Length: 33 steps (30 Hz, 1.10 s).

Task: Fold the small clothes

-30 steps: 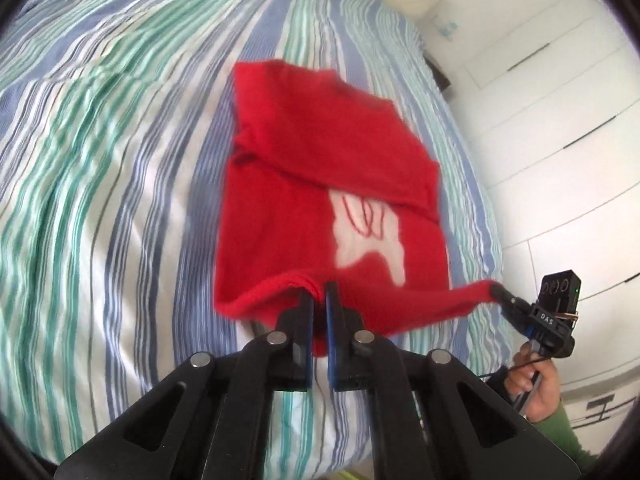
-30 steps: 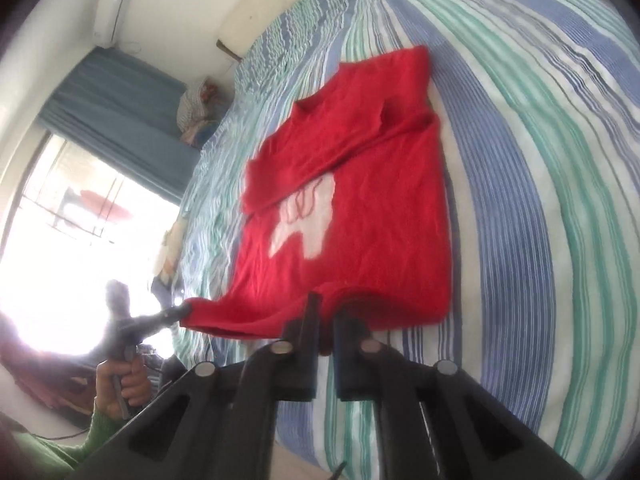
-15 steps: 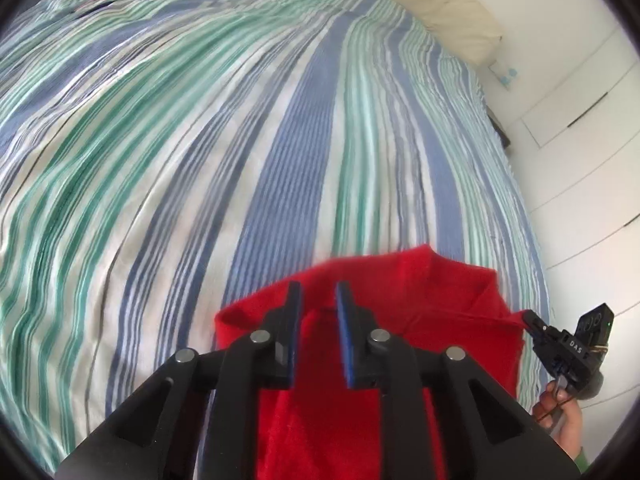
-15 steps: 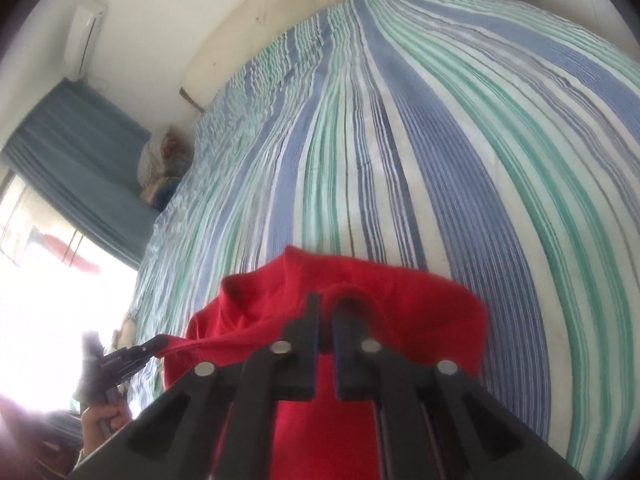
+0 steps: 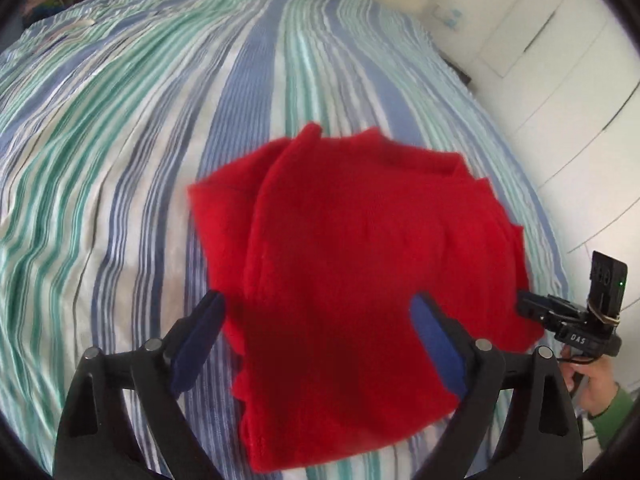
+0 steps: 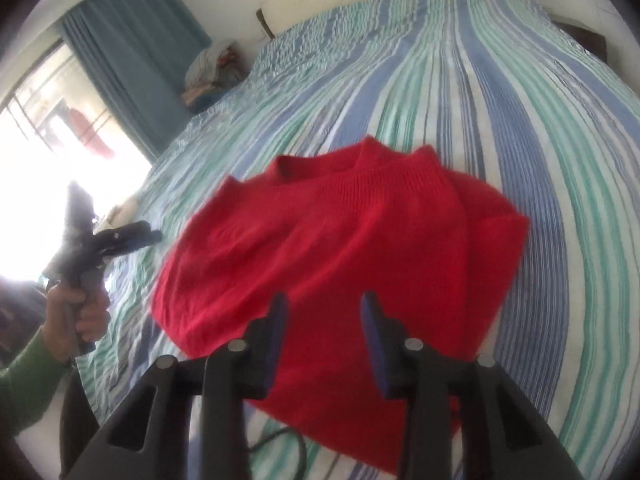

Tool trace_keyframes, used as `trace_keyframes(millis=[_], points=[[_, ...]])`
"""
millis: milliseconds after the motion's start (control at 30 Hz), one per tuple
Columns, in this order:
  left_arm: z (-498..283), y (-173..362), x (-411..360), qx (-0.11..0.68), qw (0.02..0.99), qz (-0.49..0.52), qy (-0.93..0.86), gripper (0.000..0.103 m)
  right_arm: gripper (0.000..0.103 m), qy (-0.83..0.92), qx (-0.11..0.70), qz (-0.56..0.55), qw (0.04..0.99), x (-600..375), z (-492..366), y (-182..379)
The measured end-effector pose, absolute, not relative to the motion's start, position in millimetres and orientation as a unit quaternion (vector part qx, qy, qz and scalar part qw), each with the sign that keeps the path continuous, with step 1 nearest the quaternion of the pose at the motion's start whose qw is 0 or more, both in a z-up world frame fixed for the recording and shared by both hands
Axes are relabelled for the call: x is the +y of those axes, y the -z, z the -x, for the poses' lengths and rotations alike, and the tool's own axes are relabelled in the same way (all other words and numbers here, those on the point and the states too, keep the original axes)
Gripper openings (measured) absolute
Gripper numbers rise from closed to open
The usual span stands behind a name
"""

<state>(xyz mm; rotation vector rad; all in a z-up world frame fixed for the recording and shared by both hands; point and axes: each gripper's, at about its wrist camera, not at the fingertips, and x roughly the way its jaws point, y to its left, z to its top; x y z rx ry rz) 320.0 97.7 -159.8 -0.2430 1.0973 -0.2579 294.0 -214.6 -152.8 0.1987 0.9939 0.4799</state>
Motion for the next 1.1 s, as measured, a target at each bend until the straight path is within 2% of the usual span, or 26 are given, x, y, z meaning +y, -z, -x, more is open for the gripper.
trace_keyframes(millis=[33, 67, 100, 133, 233, 267, 300, 400, 467, 567, 700, 833, 967, 1100], points=[[-319.7, 170.5, 100.1, 0.535, 0.832, 0.109, 0.098, 0.081, 0.037, -0.197, 0.495, -0.076, 0.843, -219.4, -290.2, 169.1], [-316.8, 173.4, 104.1, 0.541, 0.829, 0.114, 0.085, 0.078, 0.033, -0.169, 0.514, -0.065, 0.839, -228.9, -287.1, 185.1], [-310.1, 169.5, 108.2, 0.535, 0.831, 0.127, 0.084, 0.078, 0.025, -0.158, 0.514, -0.068, 0.84, -238.7, -280.5, 189.3], [-301.2, 161.4, 109.8, 0.525, 0.836, 0.136, 0.086, 0.079, 0.024, -0.146, 0.508, -0.069, 0.846, -245.0, -272.1, 183.8], [-267.0, 130.4, 97.0, 0.498, 0.858, 0.095, 0.086, 0.093, 0.025, -0.141, 0.481, -0.055, 0.864, -245.7, -242.2, 152.2], [-254.2, 121.7, 90.3, 0.491, 0.864, 0.074, 0.083, 0.094, 0.029, -0.147, 0.471, -0.049, 0.868, -243.1, -230.7, 143.1], [-241.0, 115.5, 83.6, 0.486, 0.869, 0.054, 0.08, 0.095, 0.037, -0.149, 0.463, -0.043, 0.873, -240.2, -219.4, 136.2], [-203.3, 110.9, 67.9, 0.474, 0.878, 0.018, 0.066, 0.099, 0.048, -0.146, 0.44, -0.032, 0.885, -233.0, -185.3, 124.1], [-184.1, 122.8, 58.1, 0.478, 0.877, 0.008, 0.053, 0.099, 0.051, -0.134, 0.432, -0.029, 0.892, -229.3, -164.3, 124.2], [-170.4, 155.4, 47.9, 0.493, 0.869, 0.01, 0.037, 0.099, 0.064, -0.107, 0.422, -0.042, 0.899, -225.1, -139.4, 136.1], [-164.4, 199.4, 31.4, 0.476, 0.879, -0.029, 0.005, 0.103, 0.065, -0.05, 0.399, -0.06, 0.913, -230.0, -121.3, 164.5], [-162.5, 203.1, 36.7, 0.46, 0.888, -0.012, 0.015, 0.103, 0.075, -0.016, 0.394, -0.085, 0.915, -243.9, -115.7, 206.5], [-162.7, 204.1, 41.4, 0.456, 0.89, 0.001, 0.024, 0.103, 0.09, -0.029, 0.39, -0.065, 0.918, -236.7, -117.9, 207.1], [-158.2, 206.2, 37.1, 0.451, 0.893, -0.005, 0.019, 0.103, 0.091, -0.037, 0.386, -0.073, 0.919, -239.2, -116.2, 207.6]])
